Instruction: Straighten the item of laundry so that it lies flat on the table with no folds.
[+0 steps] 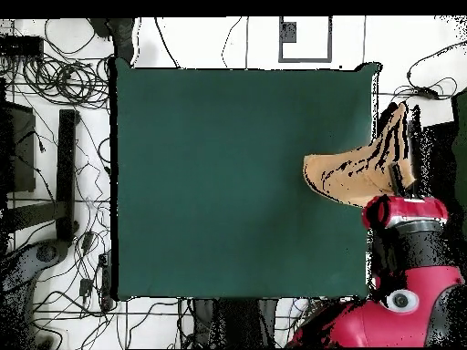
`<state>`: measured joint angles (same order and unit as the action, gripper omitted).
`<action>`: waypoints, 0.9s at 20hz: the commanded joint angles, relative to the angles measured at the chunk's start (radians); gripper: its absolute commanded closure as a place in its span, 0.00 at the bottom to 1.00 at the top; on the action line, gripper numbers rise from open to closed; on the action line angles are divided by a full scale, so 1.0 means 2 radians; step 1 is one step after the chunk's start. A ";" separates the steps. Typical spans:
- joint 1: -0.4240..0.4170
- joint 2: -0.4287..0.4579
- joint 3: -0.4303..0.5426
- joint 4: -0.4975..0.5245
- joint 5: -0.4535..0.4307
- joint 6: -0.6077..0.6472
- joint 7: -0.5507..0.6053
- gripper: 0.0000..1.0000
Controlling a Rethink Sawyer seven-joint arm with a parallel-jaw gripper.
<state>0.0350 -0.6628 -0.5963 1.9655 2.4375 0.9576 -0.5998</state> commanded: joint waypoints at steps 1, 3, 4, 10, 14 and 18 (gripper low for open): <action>-0.001 0.000 0.005 -0.037 0.001 0.062 -0.134 1.00; -0.012 0.000 0.007 -0.043 -0.013 0.067 -0.134 1.00; -0.015 0.001 0.008 -0.045 -0.016 0.069 -0.135 1.00; -0.005 0.012 0.009 -0.033 0.000 0.066 -0.130 1.00; 0.022 0.013 -0.001 -0.007 0.020 0.051 -0.106 1.00; 0.041 -0.025 -0.037 0.062 -0.211 -0.090 0.221 1.00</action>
<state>0.0601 -0.6672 -0.6652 1.9505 2.3209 0.9478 -0.6166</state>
